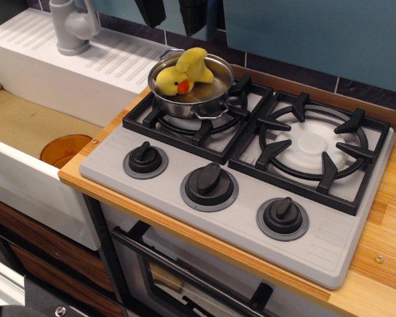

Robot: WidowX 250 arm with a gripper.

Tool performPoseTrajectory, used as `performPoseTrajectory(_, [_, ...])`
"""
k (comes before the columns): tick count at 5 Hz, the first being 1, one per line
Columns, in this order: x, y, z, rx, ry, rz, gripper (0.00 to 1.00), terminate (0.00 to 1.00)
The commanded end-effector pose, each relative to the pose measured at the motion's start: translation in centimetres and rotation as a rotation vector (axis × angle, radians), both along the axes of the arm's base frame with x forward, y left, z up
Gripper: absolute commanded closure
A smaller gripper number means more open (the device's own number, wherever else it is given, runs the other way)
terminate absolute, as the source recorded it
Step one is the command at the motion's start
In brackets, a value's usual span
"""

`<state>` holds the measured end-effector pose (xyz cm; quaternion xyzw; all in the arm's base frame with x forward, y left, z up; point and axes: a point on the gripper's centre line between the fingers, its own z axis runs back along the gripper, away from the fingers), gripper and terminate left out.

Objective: Put stuffedduck in pan

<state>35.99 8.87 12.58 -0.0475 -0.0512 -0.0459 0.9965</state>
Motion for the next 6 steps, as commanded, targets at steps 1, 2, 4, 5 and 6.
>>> performPoseTrajectory(1, [-0.8, 0.8, 2.8, 0.128, -0.099, 0.003, 0.00, 0.00])
performPoseTrajectory(2, [-1.6, 0.9, 2.9, 0.142, -0.106, 0.009, 0.00, 0.00])
performPoseTrajectory(4, [-2.7, 1.6, 2.4, 0.120, -0.087, 0.008, 0.00, 0.00])
performPoseTrajectory(5, [-2.6, 2.3, 2.3, 0.111, -0.094, -0.007, 0.00, 0.00])
performPoseTrajectory(6, [-2.4, 2.7, 2.5, 0.126, -0.063, -0.004, 0.00, 0.00])
